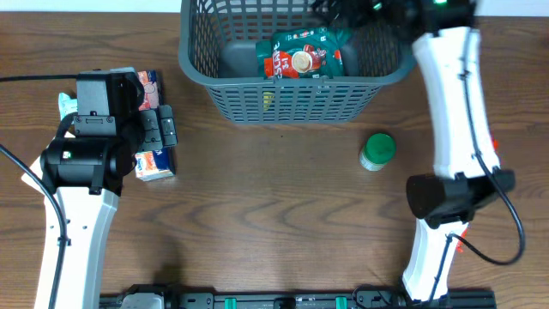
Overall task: Pack container
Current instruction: 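Lift the coffee pouch with the right gripper and drop it into the basket, then lower the right gripper onto the spaghetti package and grasp it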
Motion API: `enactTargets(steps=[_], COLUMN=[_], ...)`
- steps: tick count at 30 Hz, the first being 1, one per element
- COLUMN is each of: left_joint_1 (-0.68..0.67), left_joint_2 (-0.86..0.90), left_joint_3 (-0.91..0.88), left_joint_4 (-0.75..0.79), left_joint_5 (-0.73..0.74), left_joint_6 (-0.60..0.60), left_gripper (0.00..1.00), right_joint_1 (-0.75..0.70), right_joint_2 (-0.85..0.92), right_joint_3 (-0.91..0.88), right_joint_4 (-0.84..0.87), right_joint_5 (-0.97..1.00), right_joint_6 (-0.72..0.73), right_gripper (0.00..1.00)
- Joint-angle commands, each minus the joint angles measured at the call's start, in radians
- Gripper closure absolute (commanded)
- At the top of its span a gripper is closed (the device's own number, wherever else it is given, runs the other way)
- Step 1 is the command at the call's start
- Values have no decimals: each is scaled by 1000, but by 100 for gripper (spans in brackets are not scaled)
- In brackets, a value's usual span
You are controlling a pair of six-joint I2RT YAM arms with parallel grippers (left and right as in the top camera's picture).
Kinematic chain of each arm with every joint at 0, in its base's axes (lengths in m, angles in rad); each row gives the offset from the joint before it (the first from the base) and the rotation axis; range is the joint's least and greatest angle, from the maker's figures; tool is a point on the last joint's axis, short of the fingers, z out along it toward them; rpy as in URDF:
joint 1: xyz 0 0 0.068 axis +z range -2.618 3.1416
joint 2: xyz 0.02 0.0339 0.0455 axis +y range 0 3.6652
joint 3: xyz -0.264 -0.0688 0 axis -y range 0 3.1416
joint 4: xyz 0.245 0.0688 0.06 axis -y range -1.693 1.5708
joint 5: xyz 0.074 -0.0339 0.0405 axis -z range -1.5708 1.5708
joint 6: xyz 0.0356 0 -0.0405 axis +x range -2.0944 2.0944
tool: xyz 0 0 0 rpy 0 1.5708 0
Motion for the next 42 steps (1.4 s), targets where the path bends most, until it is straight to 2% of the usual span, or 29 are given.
enactTargets(steps=[1,5,7,14,16,25,29,35,38,42], left_joint_1=[4,4,4,4,4,4,4,4,4,4], left_joint_2=[0,0,0,0,0,0,0,0,0,0], left_joint_3=[21,21,21,21,21,21,21,21,21,21], left_joint_4=[-3,-3,-3,-3,-3,-3,0,12,12,12], left_joint_5=[-8,-8,-8,-8,-8,-8,-8,-8,-8,-8], left_joint_6=[14,14,14,29,29,29,32,33,33,33], left_gripper=[2,1,1,1,1,2,2,2,1,1], right_joint_1=[-75,-199,-275,-449,-483,-652,-704,-731,-742,-769], right_joint_2=[-13,-13,-13,-58,-116,-514,-624,-658,-655,-633], right_joint_3=[163,295,323,247,155,-481,-739,-1093,-1279,-1474], right_joint_4=[-139,-395,-513,-523,-523,-519,-444,-226,-46,180], right_joint_5=[201,357,394,189,172,262,288,290,291,291], right_joint_6=[193,380,424,375,367,315,274,220,119,79], right_gripper=[1,1,1,1,1,1,1,1,1,1])
